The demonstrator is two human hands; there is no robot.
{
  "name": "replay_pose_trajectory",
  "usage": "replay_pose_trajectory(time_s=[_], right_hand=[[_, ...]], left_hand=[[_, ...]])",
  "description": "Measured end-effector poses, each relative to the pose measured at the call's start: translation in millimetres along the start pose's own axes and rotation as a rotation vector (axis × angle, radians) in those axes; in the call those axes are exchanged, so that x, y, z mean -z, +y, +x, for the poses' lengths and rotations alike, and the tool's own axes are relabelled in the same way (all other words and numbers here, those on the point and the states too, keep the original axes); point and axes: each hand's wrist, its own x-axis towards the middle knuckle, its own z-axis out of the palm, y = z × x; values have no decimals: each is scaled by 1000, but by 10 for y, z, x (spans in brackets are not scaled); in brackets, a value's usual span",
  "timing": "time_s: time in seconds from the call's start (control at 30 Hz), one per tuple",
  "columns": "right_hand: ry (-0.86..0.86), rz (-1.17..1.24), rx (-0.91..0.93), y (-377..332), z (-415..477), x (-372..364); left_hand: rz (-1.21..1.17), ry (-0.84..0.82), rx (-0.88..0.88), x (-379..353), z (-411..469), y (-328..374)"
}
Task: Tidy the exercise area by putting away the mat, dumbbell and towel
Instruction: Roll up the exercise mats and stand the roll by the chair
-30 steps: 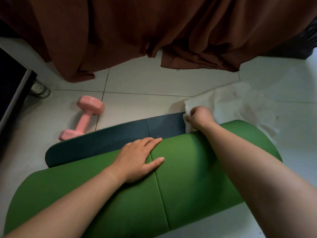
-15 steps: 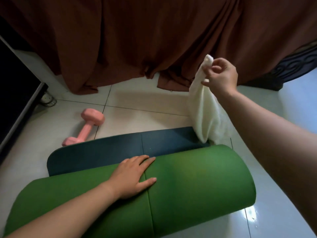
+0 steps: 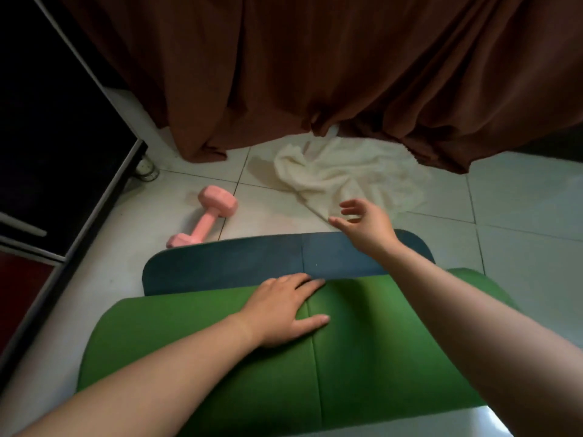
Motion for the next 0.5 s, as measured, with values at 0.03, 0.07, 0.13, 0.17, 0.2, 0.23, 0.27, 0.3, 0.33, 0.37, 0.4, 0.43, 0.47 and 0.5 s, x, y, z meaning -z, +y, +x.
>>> replay_pose_trajectory(time_s=[0.03,0.07,0.13,0.17,0.2,0.23,0.27,0.3,0.33,0.37,0.4,0.43,0.47,0.5], right_hand=[[-33,-22,12,57,-80,-74],[-61,-43,26,85,-163,-126],[-119,-79,63,70,-298,-187],[-141,-87,83,43,-351,-196],[-157,-94,102,8,-394,-198],[-165,-104,126,-30,-438,-190],[-164,-121,155,-55,-480,-177],[-157,-143,185,-69,-525,-162],[-153,-164,206,-63,-572,-153],[-157,-185,217,-42,-635,-141],[-164,-214,222,-15,-707,-129],[-175,-254,224,17,-783,-113],[-187,-304,228,48,-873,-98],[-197,-357,234,79,-979,-82]], left_hand=[[-16,-10,16,13,-22,11],[-27,-13,31,24,-58,18],[-22,-9,44,39,-161,12],[-13,-19,44,35,-231,-4],[-2,-32,44,18,-305,-28],[7,-37,43,-6,-362,-53],[17,-33,38,-33,-399,-77],[29,-20,29,-62,-405,-108],[36,0,18,-100,-388,-145],[43,27,7,-141,-347,-191],[52,54,-3,-177,-292,-241],[57,75,-12,-198,-231,-286],[48,90,-17,-206,-173,-325],[25,92,-15,-204,-114,-370]])
